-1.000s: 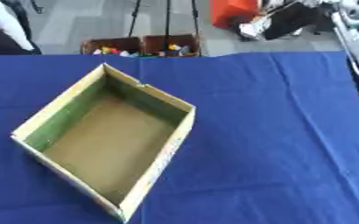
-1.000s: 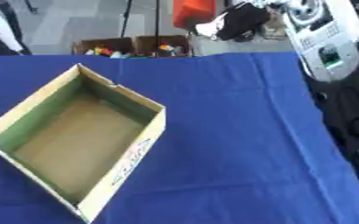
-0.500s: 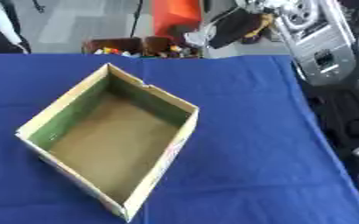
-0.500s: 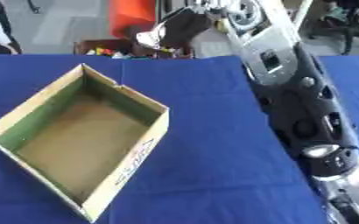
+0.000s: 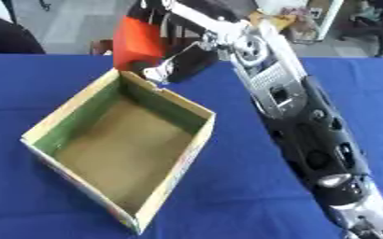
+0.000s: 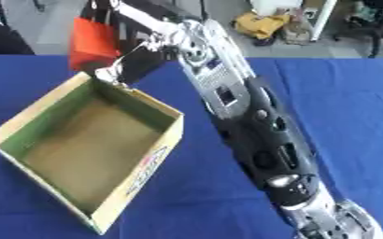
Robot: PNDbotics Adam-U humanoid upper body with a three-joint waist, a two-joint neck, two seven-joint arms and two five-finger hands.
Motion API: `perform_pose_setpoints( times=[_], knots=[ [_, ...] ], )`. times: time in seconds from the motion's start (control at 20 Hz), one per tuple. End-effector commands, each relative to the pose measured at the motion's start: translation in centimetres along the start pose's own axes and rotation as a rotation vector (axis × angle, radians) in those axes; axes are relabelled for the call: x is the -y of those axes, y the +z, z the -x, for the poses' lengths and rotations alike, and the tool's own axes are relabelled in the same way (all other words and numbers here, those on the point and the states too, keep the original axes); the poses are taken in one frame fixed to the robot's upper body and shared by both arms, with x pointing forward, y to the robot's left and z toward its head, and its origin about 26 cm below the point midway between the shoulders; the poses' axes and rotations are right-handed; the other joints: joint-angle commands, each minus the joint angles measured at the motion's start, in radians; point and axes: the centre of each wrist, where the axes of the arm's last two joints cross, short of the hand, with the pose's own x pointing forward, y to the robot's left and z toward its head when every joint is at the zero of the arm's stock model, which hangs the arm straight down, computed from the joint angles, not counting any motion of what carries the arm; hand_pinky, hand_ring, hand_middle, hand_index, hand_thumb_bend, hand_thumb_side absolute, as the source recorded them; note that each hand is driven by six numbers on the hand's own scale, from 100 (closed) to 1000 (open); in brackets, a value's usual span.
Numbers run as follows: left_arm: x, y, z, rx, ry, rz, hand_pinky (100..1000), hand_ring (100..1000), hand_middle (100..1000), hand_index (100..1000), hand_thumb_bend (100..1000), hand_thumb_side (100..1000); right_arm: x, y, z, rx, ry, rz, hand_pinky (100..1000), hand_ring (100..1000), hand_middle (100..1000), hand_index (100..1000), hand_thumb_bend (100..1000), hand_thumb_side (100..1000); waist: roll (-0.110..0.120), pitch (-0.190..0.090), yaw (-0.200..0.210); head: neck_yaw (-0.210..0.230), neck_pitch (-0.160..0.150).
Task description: Pick up objects on the table and place them in the box.
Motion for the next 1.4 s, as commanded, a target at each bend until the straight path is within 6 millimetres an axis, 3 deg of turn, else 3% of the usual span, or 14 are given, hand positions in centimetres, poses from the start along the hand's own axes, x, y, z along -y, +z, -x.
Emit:
perform_pose_setpoints(
  times=[0.05,0.7,1.2,1.4],
  knots=[
    [-0.4,-0.5,-0.6,0.023,-0.017,-0.011,530,635,784,881,100,723,-0.4,-0.4,-0.3,-0.011,0.011,0.004,429,578,505,485,260,214,-0.014,-0.036,0.003,-0.005,-0.002],
    [-0.5,-0.8,-0.6,0.046,-0.008,-0.083,531,638,785,880,100,736,-6.6,-1.6,0.7,-0.065,0.038,-0.181,427,576,504,487,206,190,-0.021,-0.021,0.014,-0.014,-0.006],
    [-0.3,-1.0,-0.6,0.053,-0.005,-0.075,528,636,785,880,100,735,-9.5,-2.1,1.4,-0.071,0.074,-0.281,430,582,516,505,169,173,-0.025,-0.013,0.019,-0.015,-0.011],
    [-0.3,-1.0,-0.6,0.052,-0.004,-0.072,528,636,785,880,100,734,-9.7,-2.1,1.4,-0.057,0.083,-0.298,455,613,572,566,252,198,-0.025,-0.011,0.019,-0.014,-0.012]
  ],
)
